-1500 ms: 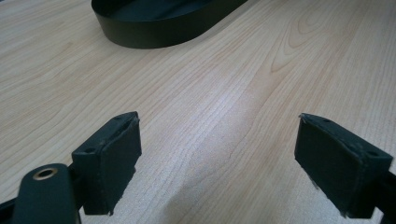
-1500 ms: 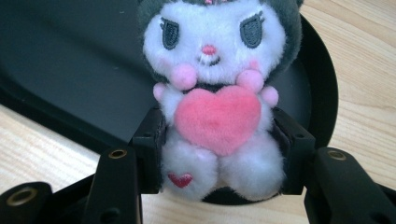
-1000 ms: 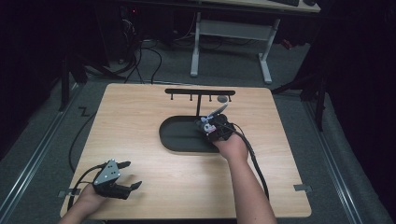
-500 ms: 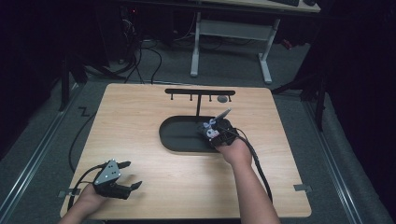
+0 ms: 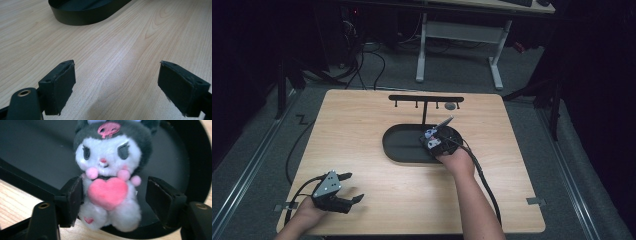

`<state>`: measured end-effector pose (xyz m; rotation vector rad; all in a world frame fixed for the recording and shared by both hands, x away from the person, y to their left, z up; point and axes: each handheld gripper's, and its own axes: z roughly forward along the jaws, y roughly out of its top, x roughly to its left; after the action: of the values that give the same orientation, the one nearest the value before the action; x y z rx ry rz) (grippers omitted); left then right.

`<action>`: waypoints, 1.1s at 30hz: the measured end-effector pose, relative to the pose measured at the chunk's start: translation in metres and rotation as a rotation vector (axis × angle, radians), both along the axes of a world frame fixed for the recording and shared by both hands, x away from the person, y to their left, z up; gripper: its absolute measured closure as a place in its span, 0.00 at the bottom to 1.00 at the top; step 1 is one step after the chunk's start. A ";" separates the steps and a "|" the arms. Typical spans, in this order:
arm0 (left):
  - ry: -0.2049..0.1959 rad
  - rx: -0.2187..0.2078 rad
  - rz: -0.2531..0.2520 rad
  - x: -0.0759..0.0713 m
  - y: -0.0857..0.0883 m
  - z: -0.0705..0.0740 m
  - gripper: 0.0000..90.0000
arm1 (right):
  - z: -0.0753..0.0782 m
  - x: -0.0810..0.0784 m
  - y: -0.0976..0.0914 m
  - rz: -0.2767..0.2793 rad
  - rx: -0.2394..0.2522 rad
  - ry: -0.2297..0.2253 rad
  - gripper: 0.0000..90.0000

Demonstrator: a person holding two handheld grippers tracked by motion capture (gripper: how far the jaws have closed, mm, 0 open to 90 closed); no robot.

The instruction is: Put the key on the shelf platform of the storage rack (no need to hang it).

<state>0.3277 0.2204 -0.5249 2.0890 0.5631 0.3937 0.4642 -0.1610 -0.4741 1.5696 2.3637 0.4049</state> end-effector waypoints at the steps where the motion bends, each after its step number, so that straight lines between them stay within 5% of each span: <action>1: 0.000 0.000 0.000 0.000 0.000 0.000 0.17 | 0.002 -0.001 0.000 -0.003 -0.006 0.005 0.31; 15: 0.002 0.007 0.002 0.000 -0.001 0.000 0.17 | 0.020 -0.013 -0.007 0.004 0.022 -0.041 0.28; 33: 0.003 0.008 0.003 0.000 -0.001 0.000 0.17 | 0.011 -0.019 -0.014 -0.004 0.013 -0.048 0.27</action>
<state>0.3280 0.2197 -0.5251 2.0972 0.5671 0.3946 0.4449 -0.1748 -0.4630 1.5524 2.3260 0.4527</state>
